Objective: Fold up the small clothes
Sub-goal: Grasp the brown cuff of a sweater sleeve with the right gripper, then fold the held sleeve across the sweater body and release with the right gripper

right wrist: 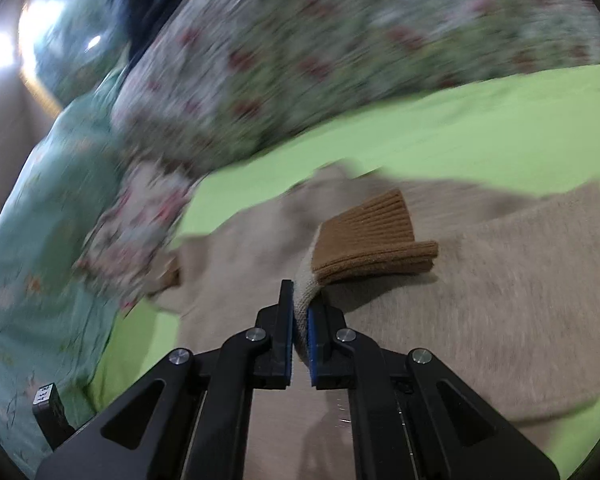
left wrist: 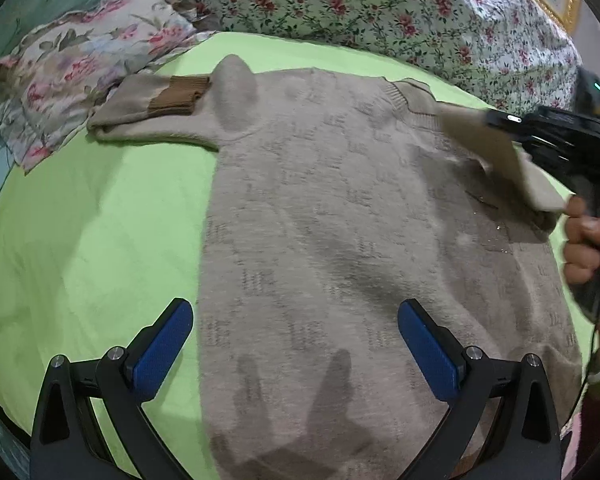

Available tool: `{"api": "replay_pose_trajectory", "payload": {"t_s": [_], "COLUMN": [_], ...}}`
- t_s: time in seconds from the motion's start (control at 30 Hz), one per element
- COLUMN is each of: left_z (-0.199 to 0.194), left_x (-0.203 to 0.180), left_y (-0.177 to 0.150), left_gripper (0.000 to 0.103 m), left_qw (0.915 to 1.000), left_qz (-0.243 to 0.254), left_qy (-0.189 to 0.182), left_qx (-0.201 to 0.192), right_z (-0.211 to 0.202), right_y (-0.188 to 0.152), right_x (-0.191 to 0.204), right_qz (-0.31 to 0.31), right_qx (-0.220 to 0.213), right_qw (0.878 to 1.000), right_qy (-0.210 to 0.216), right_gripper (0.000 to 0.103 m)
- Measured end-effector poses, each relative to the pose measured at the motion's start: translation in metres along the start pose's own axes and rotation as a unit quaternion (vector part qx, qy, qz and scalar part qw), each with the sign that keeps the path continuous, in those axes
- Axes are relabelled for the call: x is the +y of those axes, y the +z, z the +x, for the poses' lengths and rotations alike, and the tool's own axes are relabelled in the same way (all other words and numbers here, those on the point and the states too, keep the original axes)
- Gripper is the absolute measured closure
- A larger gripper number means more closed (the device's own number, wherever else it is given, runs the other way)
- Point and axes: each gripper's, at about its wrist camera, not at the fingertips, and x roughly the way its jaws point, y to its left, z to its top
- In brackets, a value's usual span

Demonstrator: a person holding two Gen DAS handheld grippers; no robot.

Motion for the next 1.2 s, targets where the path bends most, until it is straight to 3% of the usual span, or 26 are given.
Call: {"api": "replay_pose_trajectory", "payload": {"t_s": [0.17,0.27,0.3,0.33,0.4,0.57,0.7,0.73,0.77,0.8,0.83,0.87,1.0,1.2], "left_z": [0.008,0.019,0.025,0.029,0.04,0.077,0.121,0.13,0.138,0.142,0.144,0.142,0.137,0.136], "left_x": [0.013,0.015,0.014,0.011,0.001,-0.045,-0.085,-0.093,-0.096,-0.096,-0.089,-0.08,-0.038,-0.038], "left_y": [0.007,0.017,0.024,0.03,0.043,0.077,0.093,0.096,0.099,0.102,0.106,0.11,0.114,0.112], "left_gripper": [0.001,0.001,0.001,0.001,0.001,0.001,0.001,0.004,0.014,0.02,0.029,0.031,0.032,0.034], "left_qw": [0.9997,0.9989,0.9985,0.9982,0.9972,0.9934,0.9897,0.9905,0.9921,0.994,0.9953,0.9961,0.9965,0.9944], "left_qz": [-0.012,-0.019,-0.021,-0.021,-0.016,0.015,0.044,0.057,0.068,0.072,0.065,0.051,-0.013,-0.017], "left_qy": [-0.02,-0.04,-0.048,-0.054,-0.071,-0.11,-0.122,-0.109,-0.087,-0.062,-0.053,-0.057,-0.078,-0.103], "left_qx": [0.007,0.014,0.016,0.018,0.019,0.029,0.063,0.062,0.059,0.054,0.049,0.044,0.028,0.018], "right_z": [0.069,0.093,0.096,0.096,0.081,0.02,-0.027,-0.041,-0.05,-0.058,-0.07,-0.079,-0.113,-0.132], "right_y": [-0.022,-0.032,-0.036,-0.038,-0.04,-0.029,-0.029,-0.032,-0.033,-0.035,-0.038,-0.04,-0.048,-0.05], "right_x": [0.036,0.039,0.037,0.036,0.03,0.008,-0.014,-0.022,-0.027,-0.031,-0.038,-0.043,-0.065,-0.097], "right_qz": [-0.025,-0.021,-0.013,-0.007,-0.003,0.026,0.051,0.057,0.062,0.066,0.07,0.071,0.081,0.12], "right_qx": [0.057,0.102,0.111,0.116,0.1,0.034,-0.015,-0.026,-0.031,-0.036,-0.042,-0.047,-0.073,-0.084], "right_qw": [0.998,0.994,0.993,0.992,0.994,0.998,0.998,0.998,0.997,0.997,0.997,0.996,0.994,0.988], "right_qy": [0.02,0.023,0.031,0.042,0.051,0.049,0.027,0.019,0.014,0.01,0.005,0.0,-0.032,-0.057], "right_gripper": [0.096,0.087,0.072,0.049,0.031,0.029,0.026,0.026,0.026,0.026,0.026,0.026,0.025,0.024]}}
